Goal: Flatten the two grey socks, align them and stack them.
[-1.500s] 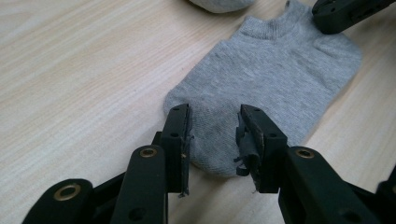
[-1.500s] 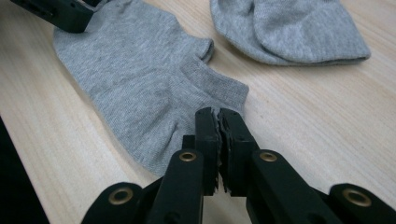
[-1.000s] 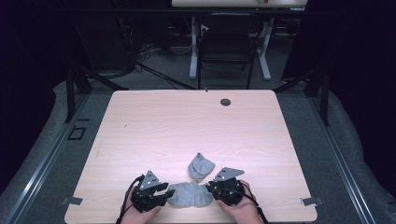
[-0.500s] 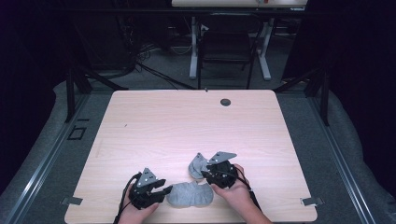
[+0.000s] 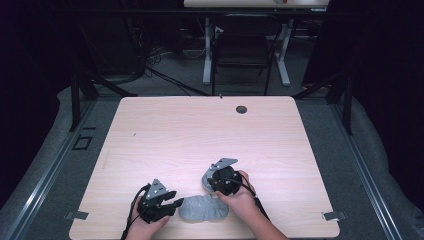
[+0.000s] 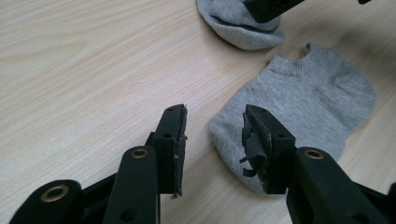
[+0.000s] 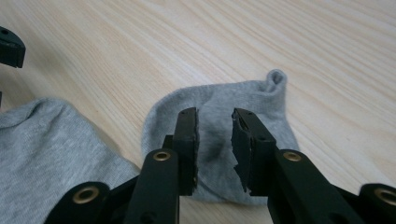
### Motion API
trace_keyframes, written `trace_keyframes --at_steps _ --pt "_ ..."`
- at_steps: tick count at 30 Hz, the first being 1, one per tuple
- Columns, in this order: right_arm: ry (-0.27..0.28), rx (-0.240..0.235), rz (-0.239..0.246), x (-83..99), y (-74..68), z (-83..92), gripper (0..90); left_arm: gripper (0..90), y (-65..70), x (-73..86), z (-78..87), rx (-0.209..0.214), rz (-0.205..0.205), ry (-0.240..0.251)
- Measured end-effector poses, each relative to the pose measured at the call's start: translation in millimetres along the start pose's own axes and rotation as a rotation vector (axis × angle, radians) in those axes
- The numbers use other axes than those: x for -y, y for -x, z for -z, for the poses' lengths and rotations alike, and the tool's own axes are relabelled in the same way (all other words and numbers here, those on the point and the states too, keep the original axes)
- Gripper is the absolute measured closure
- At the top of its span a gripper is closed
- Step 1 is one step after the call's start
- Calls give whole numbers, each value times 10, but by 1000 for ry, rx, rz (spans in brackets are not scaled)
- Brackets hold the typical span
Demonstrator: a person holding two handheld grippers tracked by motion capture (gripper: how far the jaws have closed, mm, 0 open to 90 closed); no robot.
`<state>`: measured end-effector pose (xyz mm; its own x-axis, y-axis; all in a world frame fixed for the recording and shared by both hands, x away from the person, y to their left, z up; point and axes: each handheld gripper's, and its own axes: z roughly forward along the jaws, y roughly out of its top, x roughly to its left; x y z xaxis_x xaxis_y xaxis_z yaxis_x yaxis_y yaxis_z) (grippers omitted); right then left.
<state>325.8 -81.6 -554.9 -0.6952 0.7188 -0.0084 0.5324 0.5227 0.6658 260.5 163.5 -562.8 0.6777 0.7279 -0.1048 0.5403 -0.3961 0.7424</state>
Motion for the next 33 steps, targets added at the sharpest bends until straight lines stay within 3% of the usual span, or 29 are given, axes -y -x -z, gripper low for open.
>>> trace_keyframes --at_steps 7,19,25,33 --pt "-41 24 23 7 -35 -101 725 591 8 2 -9 -2 3 6" --pt "-46 38 -13 -2 -35 -142 860 587 9 -5 -17 -4 4 8" --pt "-33 43 -42 -34 -42 -120 879 586 0 -8 -20 -8 1 9" --pt "20 8 -111 -89 -65 -65 885 581 3 -40 -43 -13 5 16"
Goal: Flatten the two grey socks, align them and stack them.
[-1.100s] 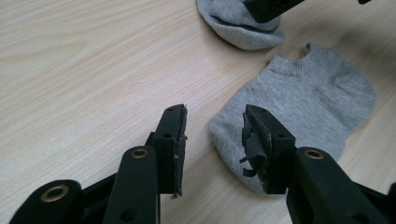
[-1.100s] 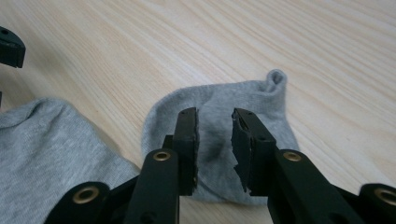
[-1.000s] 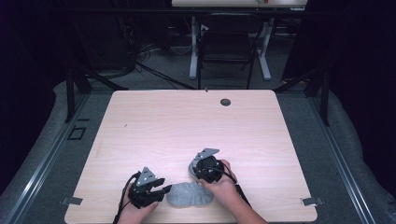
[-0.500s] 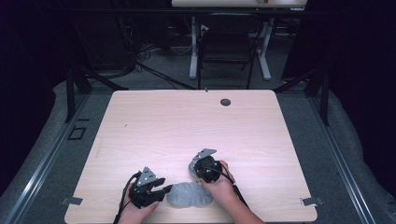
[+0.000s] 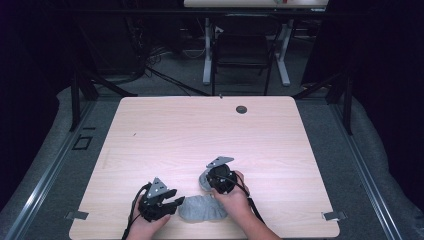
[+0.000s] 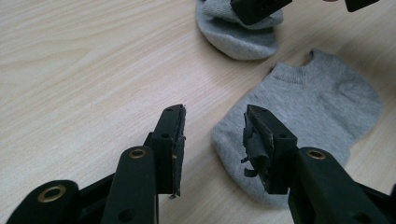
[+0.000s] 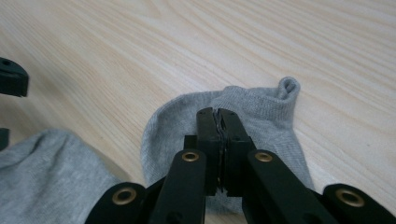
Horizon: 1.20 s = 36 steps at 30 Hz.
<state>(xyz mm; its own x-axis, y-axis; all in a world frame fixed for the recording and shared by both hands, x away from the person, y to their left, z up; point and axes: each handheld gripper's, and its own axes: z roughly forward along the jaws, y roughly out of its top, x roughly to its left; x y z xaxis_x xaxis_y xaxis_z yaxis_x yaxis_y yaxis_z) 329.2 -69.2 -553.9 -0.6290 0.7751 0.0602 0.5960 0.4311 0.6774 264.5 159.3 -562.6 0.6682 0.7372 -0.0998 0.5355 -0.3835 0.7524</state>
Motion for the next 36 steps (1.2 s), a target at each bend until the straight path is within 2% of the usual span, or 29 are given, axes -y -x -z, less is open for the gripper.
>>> trace_keyframes --at_steps 3,5,11,18,21,28,36 --pt "16 -17 -15 -23 -12 30 885 574 7 -35 -24 0 -2 5" --pt "19 -20 -7 -37 -19 48 885 573 15 -69 -53 -3 -1 11" --pt "39 -29 -18 -28 -17 57 885 575 74 -195 -196 8 2 15" --pt "51 -40 -16 -19 -3 94 884 575 123 -369 -324 0 21 34" --pt "56 -37 -21 -14 11 116 884 575 129 -413 -368 -9 16 30" --pt "78 -38 -35 5 50 160 884 574 147 -397 -493 -18 16 -14" --pt "105 -22 -47 22 120 241 884 577 129 -337 -528 -25 11 -38"
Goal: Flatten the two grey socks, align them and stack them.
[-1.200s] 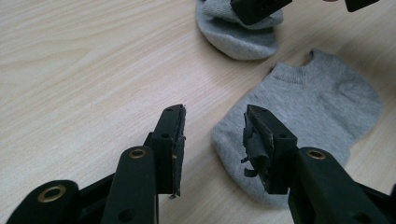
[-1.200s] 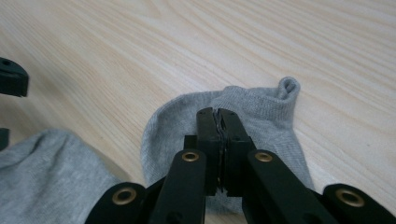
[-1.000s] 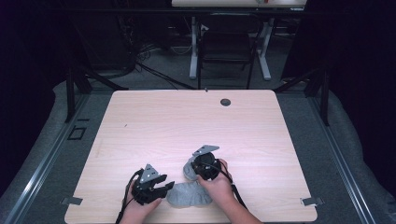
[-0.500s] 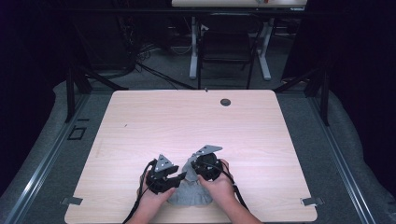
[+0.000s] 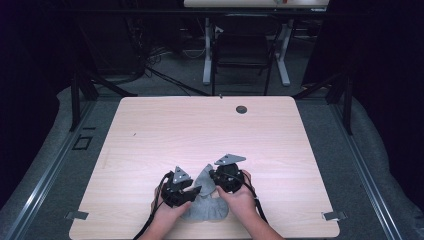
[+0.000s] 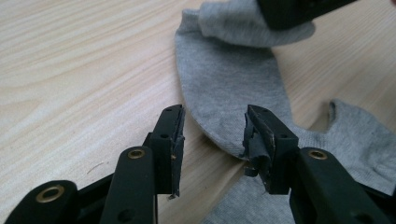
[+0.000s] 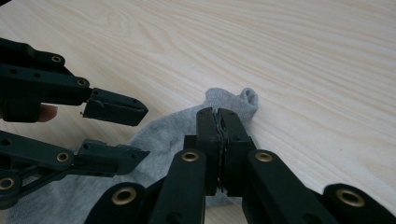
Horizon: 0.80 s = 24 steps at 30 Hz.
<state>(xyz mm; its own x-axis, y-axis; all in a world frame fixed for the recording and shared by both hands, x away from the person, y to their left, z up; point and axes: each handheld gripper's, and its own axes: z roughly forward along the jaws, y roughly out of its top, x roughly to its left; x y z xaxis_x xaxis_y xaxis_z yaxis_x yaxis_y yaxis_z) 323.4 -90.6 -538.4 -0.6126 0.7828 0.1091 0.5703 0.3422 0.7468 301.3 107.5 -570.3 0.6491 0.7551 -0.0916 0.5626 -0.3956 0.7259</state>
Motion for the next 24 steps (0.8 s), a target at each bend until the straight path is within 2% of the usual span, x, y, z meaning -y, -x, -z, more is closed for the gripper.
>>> trace_keyframes --at_steps 5,16,24 --pt "5 4 -24 21 64 34 883 638 -7 0 -11 6 8 -12" --pt "22 1 -15 54 128 88 883 865 -5 -2 -37 -21 -10 -23" --pt "38 8 -19 66 188 151 884 877 -115 -24 39 -45 7 -12"
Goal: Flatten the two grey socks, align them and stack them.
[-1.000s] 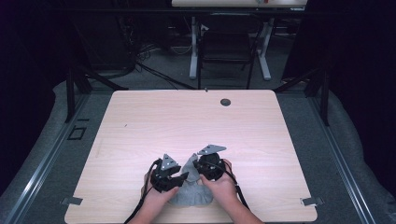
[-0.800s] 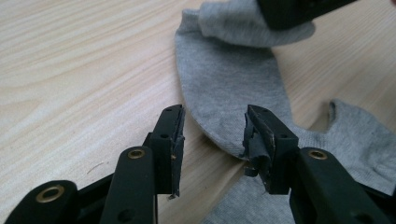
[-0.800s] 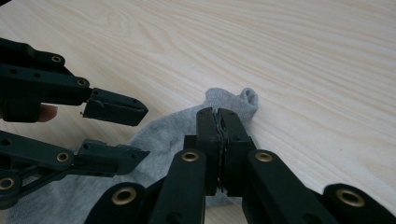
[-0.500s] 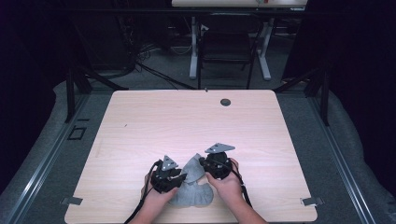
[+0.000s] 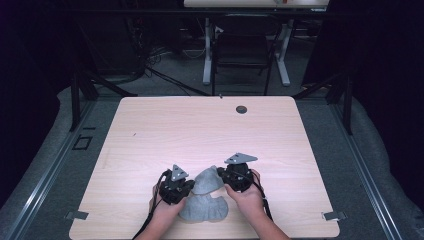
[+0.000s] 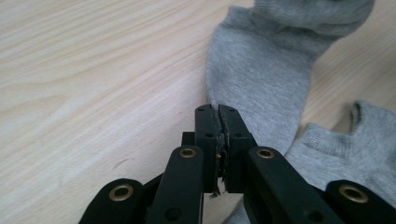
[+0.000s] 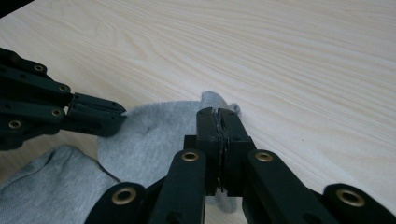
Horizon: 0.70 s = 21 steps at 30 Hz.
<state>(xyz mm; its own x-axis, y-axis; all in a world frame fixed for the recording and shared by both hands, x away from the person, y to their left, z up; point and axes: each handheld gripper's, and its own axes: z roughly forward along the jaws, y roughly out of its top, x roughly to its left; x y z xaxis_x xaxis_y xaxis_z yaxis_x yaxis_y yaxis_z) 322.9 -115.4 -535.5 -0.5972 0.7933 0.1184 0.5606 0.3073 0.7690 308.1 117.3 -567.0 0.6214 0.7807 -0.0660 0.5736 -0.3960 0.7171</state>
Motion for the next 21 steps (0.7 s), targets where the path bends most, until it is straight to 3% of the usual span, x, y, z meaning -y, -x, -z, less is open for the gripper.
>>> trace_keyframes --at_steps 11,21 --pt "-13 13 -19 136 83 54 884 877 -155 6 70 -30 14 -1" --pt "-90 17 -47 309 169 -53 884 877 -203 58 28 -38 18 -24"
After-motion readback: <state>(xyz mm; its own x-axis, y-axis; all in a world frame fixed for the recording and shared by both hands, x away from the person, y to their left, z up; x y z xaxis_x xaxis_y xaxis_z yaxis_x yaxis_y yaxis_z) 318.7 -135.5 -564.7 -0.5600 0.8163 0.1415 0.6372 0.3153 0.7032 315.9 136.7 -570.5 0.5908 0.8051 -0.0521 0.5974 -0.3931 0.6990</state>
